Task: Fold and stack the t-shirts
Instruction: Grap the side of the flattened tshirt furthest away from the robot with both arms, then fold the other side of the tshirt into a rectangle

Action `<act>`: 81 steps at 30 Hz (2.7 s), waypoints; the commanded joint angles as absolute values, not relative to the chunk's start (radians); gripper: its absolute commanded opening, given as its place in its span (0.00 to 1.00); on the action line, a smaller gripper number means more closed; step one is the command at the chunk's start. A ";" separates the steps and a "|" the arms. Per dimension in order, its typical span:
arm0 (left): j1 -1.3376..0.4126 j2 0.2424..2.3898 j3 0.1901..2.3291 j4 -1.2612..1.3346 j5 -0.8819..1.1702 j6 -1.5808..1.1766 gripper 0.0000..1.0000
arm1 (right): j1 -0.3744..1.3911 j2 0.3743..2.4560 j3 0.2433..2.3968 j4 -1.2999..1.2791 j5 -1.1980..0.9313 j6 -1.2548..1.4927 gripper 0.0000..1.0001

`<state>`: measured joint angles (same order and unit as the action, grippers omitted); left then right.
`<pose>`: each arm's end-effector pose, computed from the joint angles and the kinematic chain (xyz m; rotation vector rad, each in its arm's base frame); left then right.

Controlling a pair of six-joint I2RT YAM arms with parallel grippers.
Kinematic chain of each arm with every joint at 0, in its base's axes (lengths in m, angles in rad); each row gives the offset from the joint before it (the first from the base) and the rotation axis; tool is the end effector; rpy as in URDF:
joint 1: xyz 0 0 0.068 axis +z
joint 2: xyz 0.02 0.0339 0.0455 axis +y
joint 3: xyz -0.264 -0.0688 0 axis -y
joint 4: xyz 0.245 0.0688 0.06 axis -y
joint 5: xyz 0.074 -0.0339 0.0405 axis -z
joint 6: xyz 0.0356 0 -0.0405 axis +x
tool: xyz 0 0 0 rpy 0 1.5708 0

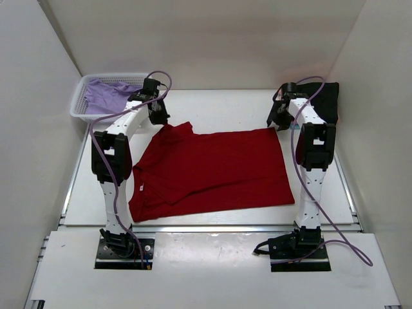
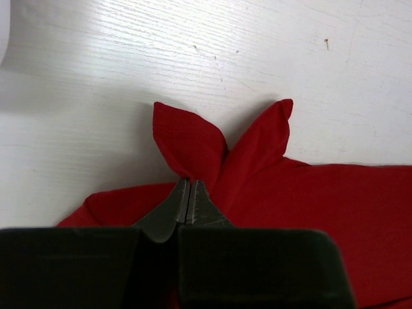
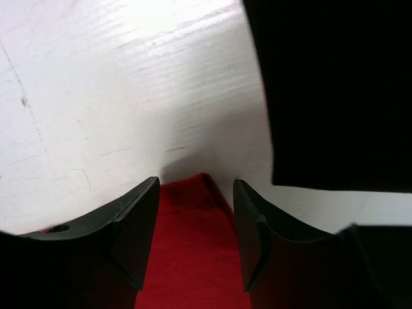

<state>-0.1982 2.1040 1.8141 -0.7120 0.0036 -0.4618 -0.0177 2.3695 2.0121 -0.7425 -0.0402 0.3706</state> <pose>0.4560 -0.0917 0.2360 -0.3395 2.5710 -0.2501 0.5093 -0.0076 0.1705 0.5044 2.6323 0.1659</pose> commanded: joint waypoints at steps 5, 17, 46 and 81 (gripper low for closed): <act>-0.184 2.005 1.792 -0.703 0.009 -0.471 0.00 | 0.026 2.385 2.045 -0.821 0.025 0.388 0.37; -0.173 1.980 1.793 -0.713 0.002 -0.459 0.00 | 0.014 2.391 2.175 -0.850 0.012 0.336 0.00; -0.146 1.539 1.220 -0.667 -0.035 -0.443 0.00 | -0.080 1.846 1.428 -0.597 -0.140 0.252 0.00; -0.161 1.163 0.888 -0.759 -0.046 -0.462 0.00 | -0.086 1.597 1.049 -0.466 -0.163 0.152 0.00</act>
